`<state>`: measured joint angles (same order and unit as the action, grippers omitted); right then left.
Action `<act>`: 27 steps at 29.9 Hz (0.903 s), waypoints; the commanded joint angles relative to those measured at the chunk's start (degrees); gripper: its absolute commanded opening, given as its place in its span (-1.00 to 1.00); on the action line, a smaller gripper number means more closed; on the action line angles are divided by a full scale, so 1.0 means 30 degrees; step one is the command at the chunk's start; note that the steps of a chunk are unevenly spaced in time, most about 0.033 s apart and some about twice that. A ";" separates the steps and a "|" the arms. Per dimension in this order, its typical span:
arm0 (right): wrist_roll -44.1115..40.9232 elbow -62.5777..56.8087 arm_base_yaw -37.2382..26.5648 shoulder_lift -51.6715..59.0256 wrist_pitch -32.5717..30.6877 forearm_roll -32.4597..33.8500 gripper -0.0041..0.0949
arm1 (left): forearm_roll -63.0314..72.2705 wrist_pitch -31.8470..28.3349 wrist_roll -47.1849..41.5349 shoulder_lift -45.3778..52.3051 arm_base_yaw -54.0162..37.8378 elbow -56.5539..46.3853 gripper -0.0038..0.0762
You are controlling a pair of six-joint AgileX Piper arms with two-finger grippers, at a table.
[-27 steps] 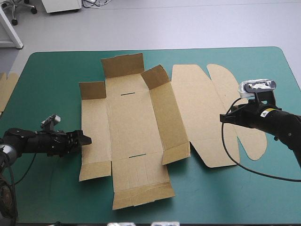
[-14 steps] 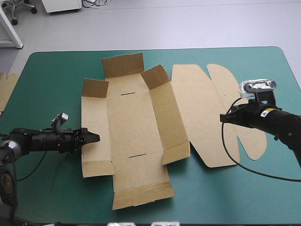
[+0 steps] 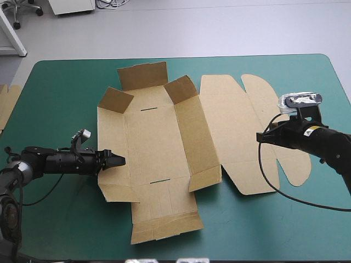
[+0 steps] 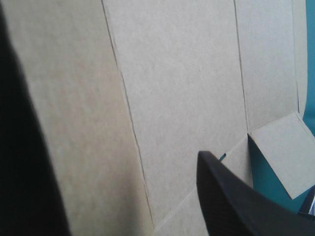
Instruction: Fold the box
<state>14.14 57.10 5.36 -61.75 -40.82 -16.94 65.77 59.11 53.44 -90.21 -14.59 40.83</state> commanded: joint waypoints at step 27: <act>0.0114 0.0609 -0.0212 0.0393 0.0599 -0.0305 -0.96 | -0.2464 -0.0927 -0.0370 -0.0101 0.0339 0.4030 -0.93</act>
<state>14.14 57.10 5.36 -61.75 -41.68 -16.94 59.48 55.34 53.84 -92.18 -11.69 47.43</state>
